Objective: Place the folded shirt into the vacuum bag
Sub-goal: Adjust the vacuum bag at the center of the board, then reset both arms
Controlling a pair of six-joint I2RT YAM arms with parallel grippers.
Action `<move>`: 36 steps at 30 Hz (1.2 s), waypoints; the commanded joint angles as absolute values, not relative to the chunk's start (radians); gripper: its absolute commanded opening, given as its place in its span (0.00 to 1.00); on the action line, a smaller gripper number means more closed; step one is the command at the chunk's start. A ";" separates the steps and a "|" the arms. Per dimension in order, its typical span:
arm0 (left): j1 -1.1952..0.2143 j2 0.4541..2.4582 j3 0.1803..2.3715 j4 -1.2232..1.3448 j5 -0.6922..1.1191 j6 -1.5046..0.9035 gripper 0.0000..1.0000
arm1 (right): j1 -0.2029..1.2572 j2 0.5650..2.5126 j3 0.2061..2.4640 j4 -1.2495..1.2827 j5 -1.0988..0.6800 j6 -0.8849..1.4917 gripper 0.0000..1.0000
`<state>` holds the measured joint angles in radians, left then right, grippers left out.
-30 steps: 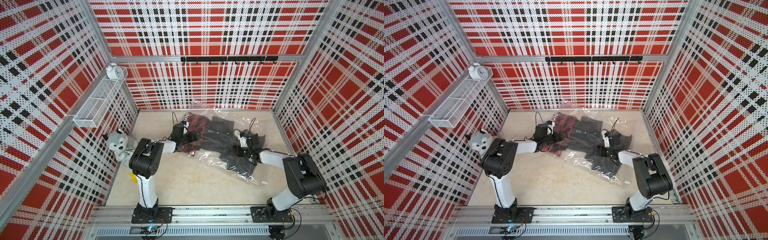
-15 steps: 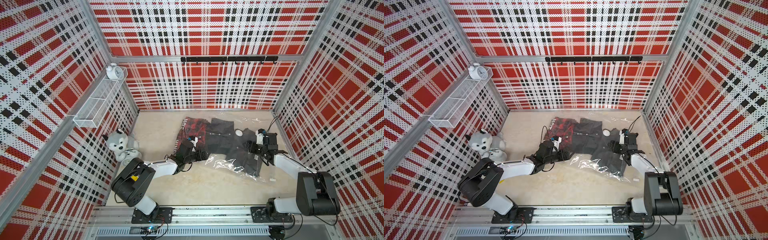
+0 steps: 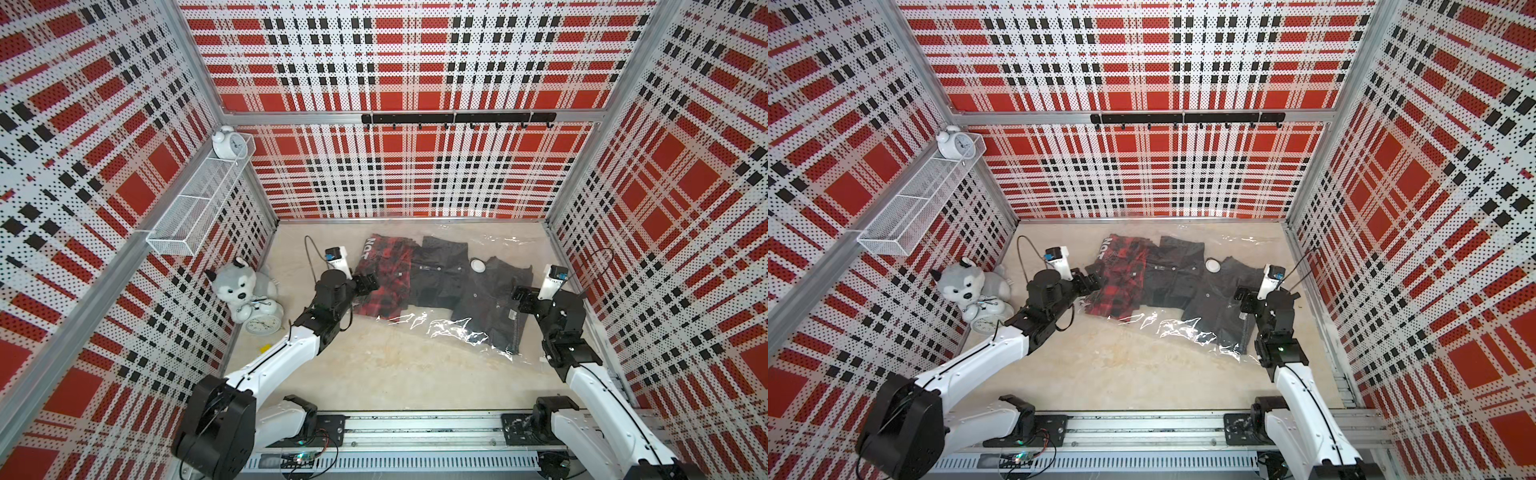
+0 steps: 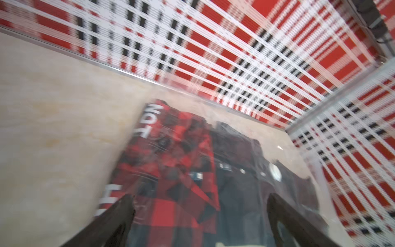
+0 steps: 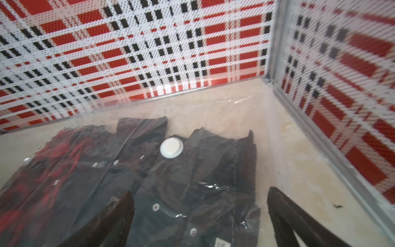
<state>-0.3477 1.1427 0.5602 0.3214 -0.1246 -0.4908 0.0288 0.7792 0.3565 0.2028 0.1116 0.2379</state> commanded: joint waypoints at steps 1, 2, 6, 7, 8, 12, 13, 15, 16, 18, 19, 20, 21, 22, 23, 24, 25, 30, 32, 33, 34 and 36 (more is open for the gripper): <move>-0.299 1.050 0.461 0.420 -0.269 -0.376 0.98 | 0.023 0.755 0.219 0.539 0.234 0.125 1.00; -0.296 1.030 0.441 0.430 -0.314 -0.330 0.98 | 0.020 0.767 0.193 0.596 0.252 0.107 1.00; -0.265 0.972 0.361 0.485 -0.453 -0.227 0.98 | 0.015 0.874 0.141 0.766 0.328 0.111 1.00; -0.240 0.962 0.344 0.502 -0.456 -0.225 0.98 | 0.009 0.915 0.126 0.831 0.333 0.120 1.00; -0.207 0.957 0.328 0.517 -0.456 -0.225 0.98 | 0.004 0.956 0.114 0.888 0.331 0.127 1.00; -0.163 0.958 0.230 0.641 -0.450 -0.142 0.98 | -0.043 1.176 0.090 1.121 0.273 0.162 1.00; -0.161 0.966 0.205 0.679 -0.468 -0.138 0.99 | -0.053 1.222 0.085 1.171 0.258 0.172 1.00; -0.138 0.993 0.149 0.792 -0.390 -0.115 0.98 | -0.082 1.298 0.087 1.242 0.223 0.216 1.00; -0.118 1.017 0.109 0.883 -0.308 -0.096 0.98 | -0.097 1.315 0.088 1.244 0.185 0.248 1.00; -0.106 1.082 0.039 1.091 -0.265 -0.082 0.98 | -0.099 1.370 0.104 1.279 0.166 0.253 1.00; -0.107 1.111 0.042 1.127 -0.259 -0.079 0.98 | -0.099 1.410 0.106 1.320 0.150 0.250 1.00; -0.106 1.127 0.056 1.117 -0.252 -0.069 0.98 | -0.098 1.441 0.102 1.372 0.131 0.242 1.00; -0.106 1.158 0.072 1.122 -0.252 -0.070 0.98 | -0.093 1.470 0.103 1.400 0.109 0.226 1.00; -0.106 1.190 0.089 1.137 -0.251 -0.069 0.98 | -0.077 1.482 0.109 1.403 0.116 0.208 1.00; -0.106 1.220 0.105 1.145 -0.251 -0.065 0.98 | -0.058 1.486 0.116 1.398 0.127 0.190 1.00; -0.106 1.256 0.125 1.160 -0.257 -0.061 0.99 | -0.040 1.492 0.125 1.385 0.135 0.169 1.00; -0.104 1.294 0.135 1.198 -0.259 -0.054 0.98 | -0.025 1.505 0.130 1.388 0.140 0.149 1.00; -0.097 1.386 0.214 1.185 -0.225 0.014 0.99 | -0.002 1.600 0.101 1.549 0.172 0.134 1.00; -0.092 1.379 0.204 1.196 -0.226 0.014 0.98 | 0.002 1.584 0.112 1.505 0.166 0.125 1.00; -0.092 1.378 0.204 1.195 -0.234 0.012 0.98 | 0.003 1.589 0.124 1.494 0.158 0.117 1.00; -0.089 1.388 0.214 1.193 -0.252 0.003 0.98 | 0.009 1.585 0.139 1.469 0.154 0.109 1.00; -0.060 1.426 0.242 1.177 -0.222 0.003 0.98 | 0.024 1.568 0.184 1.356 0.151 0.089 1.00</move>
